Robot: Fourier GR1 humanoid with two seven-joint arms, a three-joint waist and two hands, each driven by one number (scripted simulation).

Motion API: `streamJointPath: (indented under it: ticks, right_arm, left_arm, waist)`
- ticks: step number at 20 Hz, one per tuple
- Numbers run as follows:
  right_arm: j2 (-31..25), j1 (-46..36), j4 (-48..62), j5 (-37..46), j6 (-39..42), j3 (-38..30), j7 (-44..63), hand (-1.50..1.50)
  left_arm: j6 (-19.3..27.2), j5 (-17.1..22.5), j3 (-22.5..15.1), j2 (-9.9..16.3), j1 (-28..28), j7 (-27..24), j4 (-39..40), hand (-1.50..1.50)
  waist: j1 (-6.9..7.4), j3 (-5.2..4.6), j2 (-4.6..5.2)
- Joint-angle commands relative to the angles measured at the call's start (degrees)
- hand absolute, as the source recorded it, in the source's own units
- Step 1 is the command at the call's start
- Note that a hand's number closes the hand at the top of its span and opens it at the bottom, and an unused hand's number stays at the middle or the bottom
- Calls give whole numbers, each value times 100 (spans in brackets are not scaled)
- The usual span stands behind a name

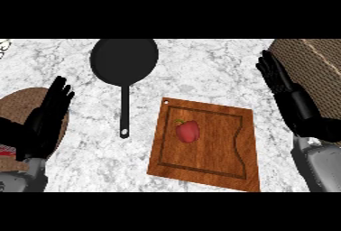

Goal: Pick the bell pepper from the cutting board and place it in the basket

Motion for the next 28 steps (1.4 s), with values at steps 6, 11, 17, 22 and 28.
streamJointPath:
  ticks: [6, 11, 17, 22, 28]
  right_arm:
    - [646, -2306, 582, -835, 1551, 552, -229, 150]
    - [310, -2331, -110, 1925, 1734, 2663, -1386, -150]
    - [1940, -2027, 97, 3143, 69, 3891, -342, -150]
    - [1819, -2603, -727, 3147, 1086, 3769, 2118, -150]
    - [1295, -4273, -488, 4416, 1869, 3452, 3689, -150]
  left_arm:
    - [-376, -336, -57, 418, -495, 163, 678, 0]
    - [-547, -130, -125, 256, -487, 335, 966, 0]
    - [-651, -104, 132, 256, -597, 356, 1292, 0]
    - [-832, 56, 353, 452, -515, 459, 1219, 0]
    - [-689, -142, 216, 306, -419, 309, 1292, 0]
  waist:
    - [544, 83, 48]
    - [325, 68, -37]
    - [50, 70, -130]
    - [-77, 65, -199]
    - [-139, 50, -263]
